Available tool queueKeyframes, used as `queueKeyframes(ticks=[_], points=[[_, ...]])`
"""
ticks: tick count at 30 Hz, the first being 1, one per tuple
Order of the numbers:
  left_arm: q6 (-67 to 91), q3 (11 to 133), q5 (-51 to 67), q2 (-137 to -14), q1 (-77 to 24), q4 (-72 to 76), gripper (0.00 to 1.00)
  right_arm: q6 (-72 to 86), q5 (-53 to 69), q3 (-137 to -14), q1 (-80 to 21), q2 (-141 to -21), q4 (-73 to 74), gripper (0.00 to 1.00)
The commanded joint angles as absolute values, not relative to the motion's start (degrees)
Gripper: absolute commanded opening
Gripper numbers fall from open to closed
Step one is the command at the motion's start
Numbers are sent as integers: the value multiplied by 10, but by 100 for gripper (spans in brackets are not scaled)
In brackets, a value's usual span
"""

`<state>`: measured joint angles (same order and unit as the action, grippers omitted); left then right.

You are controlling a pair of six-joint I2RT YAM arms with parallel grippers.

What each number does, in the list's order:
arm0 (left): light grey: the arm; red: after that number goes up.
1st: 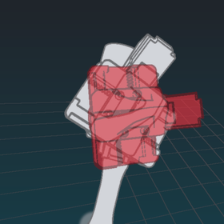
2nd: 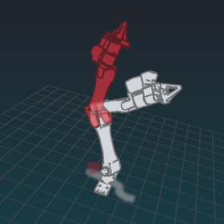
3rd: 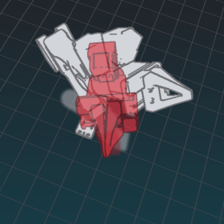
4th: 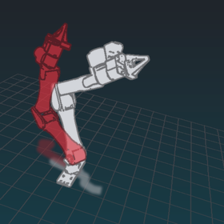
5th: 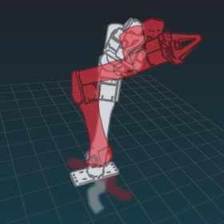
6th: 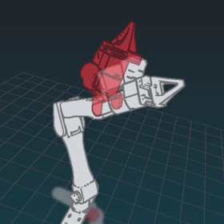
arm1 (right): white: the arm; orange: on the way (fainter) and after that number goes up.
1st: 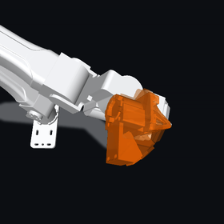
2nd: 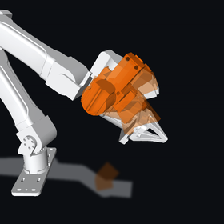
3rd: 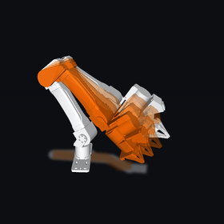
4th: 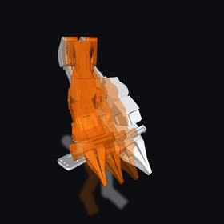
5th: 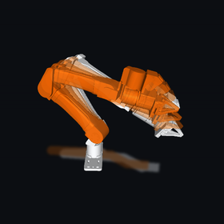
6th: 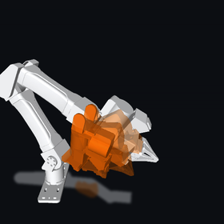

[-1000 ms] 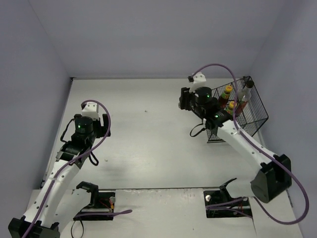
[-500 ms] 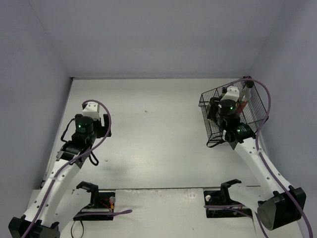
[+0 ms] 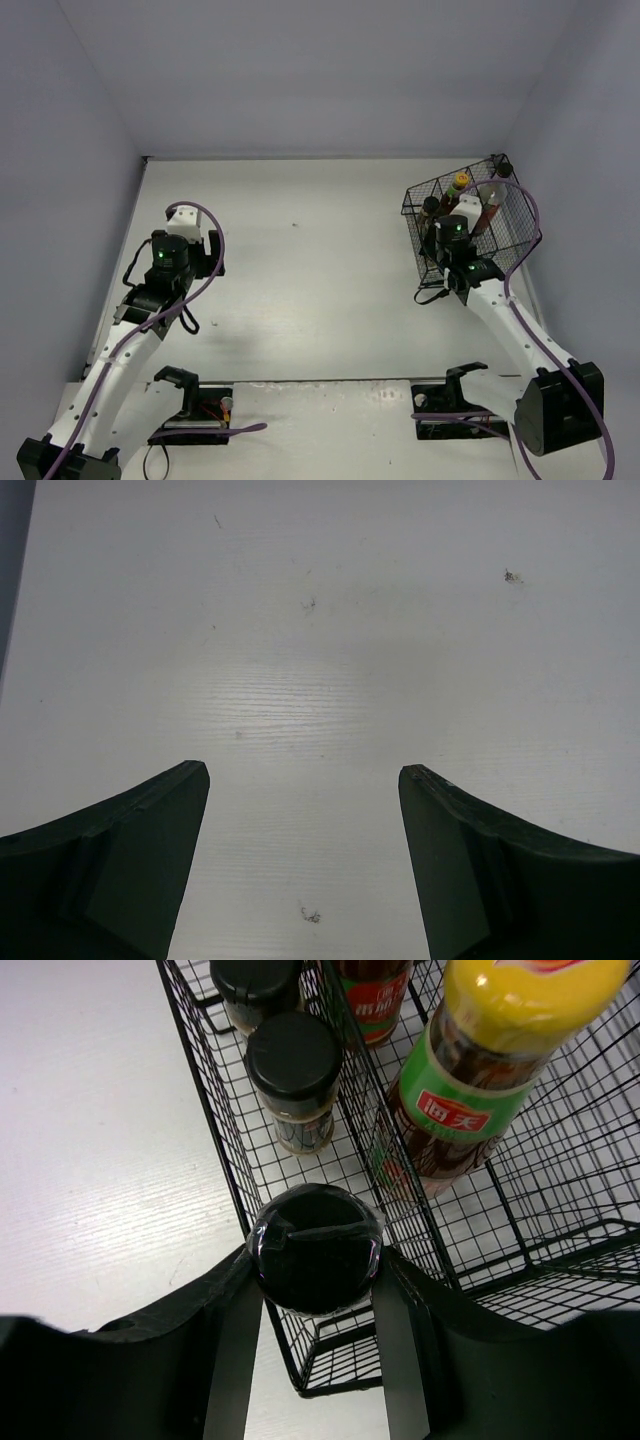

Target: Organize the condiment bottles

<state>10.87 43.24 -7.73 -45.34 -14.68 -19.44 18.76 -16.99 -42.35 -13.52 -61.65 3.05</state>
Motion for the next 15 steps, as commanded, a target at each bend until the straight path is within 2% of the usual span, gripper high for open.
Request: queueKeyframes(ticks=[1, 6, 12, 13, 15], points=[[110, 442, -80, -453, -150, -163, 77, 207, -189, -415, -134, -627, -39, 3], [110, 442, -81, -453, -150, -163, 77, 210, -197, -400, -133, -644, -55, 18], [109, 442, -81, -451, -150, -163, 77, 210, -199, -388, -133, -646, -69, 44], [109, 442, -82, -451, -150, -163, 77, 209, -197, -389, -134, -644, -69, 51], [109, 442, -81, -451, -150, -163, 77, 207, -193, -393, -134, -637, -67, 56]])
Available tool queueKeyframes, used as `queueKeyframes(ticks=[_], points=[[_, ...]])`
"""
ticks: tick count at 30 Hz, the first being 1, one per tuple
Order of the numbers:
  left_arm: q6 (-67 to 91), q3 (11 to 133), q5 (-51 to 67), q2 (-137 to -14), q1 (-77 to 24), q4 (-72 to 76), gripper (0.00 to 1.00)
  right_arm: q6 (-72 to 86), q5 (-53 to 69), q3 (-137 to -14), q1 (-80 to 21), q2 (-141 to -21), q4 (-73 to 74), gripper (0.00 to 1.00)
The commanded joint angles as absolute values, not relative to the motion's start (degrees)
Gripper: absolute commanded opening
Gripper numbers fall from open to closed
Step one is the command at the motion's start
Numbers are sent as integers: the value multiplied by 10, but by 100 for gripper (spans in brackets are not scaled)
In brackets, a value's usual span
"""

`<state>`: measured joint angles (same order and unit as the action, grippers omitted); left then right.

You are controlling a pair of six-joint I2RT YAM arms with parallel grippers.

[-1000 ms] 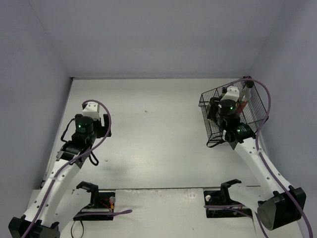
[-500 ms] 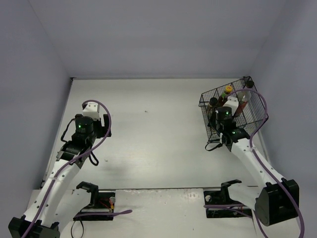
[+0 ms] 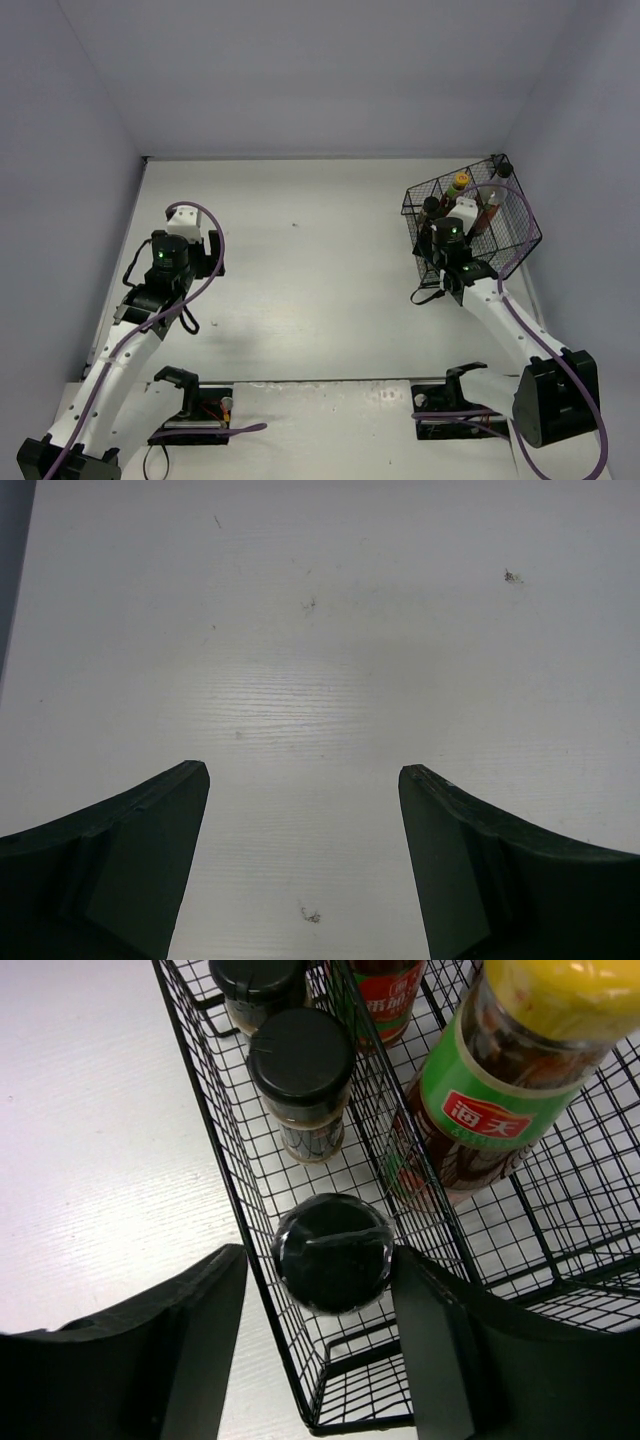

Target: Organize the condiment bottles

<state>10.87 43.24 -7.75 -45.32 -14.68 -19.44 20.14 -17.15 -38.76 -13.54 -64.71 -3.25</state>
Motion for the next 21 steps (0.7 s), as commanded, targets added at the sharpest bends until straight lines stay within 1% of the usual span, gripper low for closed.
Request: queueKeyframes(ticks=[1, 3, 4, 5, 11, 13, 14, 15, 17, 18, 21], points=[[109, 442, -81, -451, -150, -163, 77, 205, -186, -394, -134, -635, -67, 61], [109, 442, -81, -451, -150, -163, 77, 204, -182, -399, -133, -626, -63, 65], [109, 442, -81, -451, -150, -163, 77, 203, -178, -401, -134, -624, -62, 69], [109, 442, -81, -451, -151, -163, 77, 201, -175, -407, -133, -619, -57, 71], [109, 443, -83, -451, -151, -164, 77, 183, -129, -443, -136, -594, -30, 74], [110, 443, -82, -451, -150, -165, 77, 167, -102, -464, -137, -572, -26, 77], [113, 443, -80, -449, -151, -166, 77, 161, -90, -472, -137, -565, -21, 79], [114, 444, -79, -449, -151, -166, 77, 154, -66, -480, -137, -551, -18, 84], [116, 448, -79, -448, -153, -169, 77, 135, -41, -506, -137, -540, -5, 89], [117, 453, -80, -448, -155, -173, 77, 129, -20, -515, -138, -527, -2, 94], [120, 485, -83, -448, -155, -208, 77, 113, -5, -541, -139, -496, 28, 100]])
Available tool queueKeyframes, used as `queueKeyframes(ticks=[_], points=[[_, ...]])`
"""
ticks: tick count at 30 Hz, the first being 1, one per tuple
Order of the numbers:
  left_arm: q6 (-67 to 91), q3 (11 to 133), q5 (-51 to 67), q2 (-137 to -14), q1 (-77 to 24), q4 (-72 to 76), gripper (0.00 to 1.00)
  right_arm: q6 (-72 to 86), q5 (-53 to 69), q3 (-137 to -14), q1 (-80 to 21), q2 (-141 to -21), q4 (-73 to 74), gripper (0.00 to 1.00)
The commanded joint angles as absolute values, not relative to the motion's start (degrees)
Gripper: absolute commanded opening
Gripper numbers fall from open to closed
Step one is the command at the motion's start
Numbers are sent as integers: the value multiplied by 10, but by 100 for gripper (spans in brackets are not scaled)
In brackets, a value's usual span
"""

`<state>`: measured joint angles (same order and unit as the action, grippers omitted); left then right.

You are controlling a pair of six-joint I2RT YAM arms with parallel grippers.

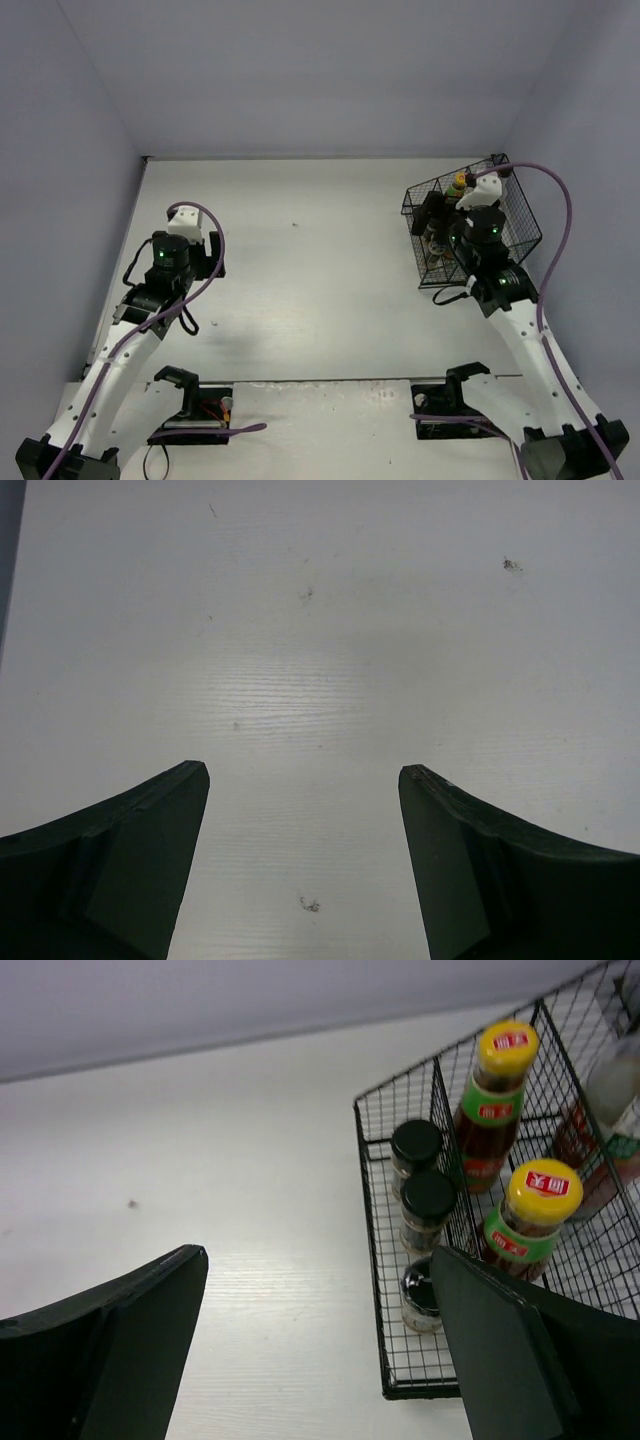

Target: Organize the condiment bottles

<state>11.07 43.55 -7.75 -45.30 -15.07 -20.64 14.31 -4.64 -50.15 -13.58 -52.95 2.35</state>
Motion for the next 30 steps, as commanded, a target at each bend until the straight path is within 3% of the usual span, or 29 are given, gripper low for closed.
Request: queueKeyframes(ticks=[1, 16, 30], points=[[123, 494, -83, -446, -155, -216, 77, 112, 14, -544, -141, -485, 32, 100], [120, 617, -108, -359, -155, -398, 77, 71, 45, -612, -142, -308, 184, 100], [124, 661, -110, -302, -155, -497, 77, 50, 63, -584, -142, -191, 178, 100]])
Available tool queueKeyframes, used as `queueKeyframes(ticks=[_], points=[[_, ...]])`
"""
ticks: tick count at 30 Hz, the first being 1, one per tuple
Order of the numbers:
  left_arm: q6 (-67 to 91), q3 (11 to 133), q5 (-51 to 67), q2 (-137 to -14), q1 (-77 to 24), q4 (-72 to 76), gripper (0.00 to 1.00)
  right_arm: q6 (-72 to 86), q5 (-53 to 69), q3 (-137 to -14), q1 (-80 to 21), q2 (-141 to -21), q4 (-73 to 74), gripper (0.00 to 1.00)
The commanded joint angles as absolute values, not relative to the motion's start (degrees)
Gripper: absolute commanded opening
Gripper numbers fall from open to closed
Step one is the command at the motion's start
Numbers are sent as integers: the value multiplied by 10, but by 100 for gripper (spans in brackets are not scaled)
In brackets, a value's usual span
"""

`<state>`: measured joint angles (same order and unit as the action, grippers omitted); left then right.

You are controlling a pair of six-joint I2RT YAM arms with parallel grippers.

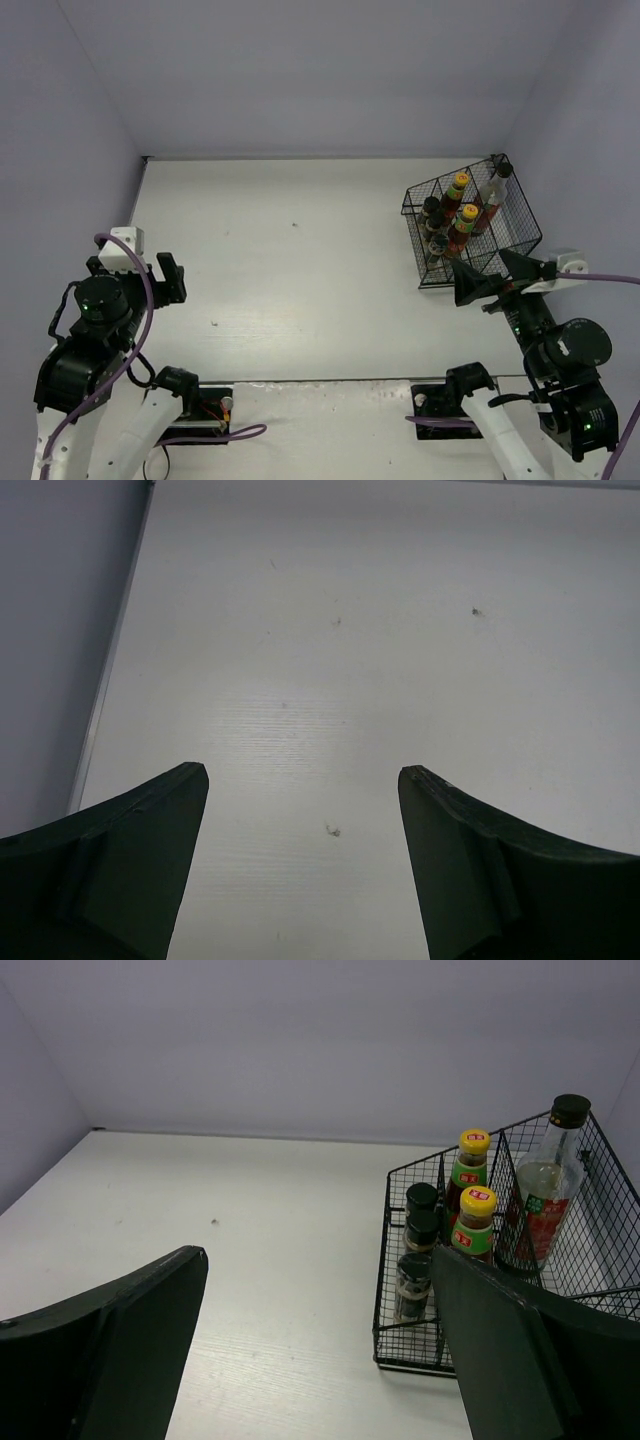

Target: Organize the condiment bottles

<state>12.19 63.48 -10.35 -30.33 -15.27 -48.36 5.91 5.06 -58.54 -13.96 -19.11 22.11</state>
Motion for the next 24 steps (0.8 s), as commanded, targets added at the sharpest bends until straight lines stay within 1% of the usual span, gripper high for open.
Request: queueKeyframes(ticks=[1, 24], points=[[130, 661, -110, -296, -155, -498, 77, 49, 63, -584, -142, -189, 178, 100], [168, 623, -96, -243, -155, -527, 77, 50, 71, -575, -142, -163, 195, 100]])
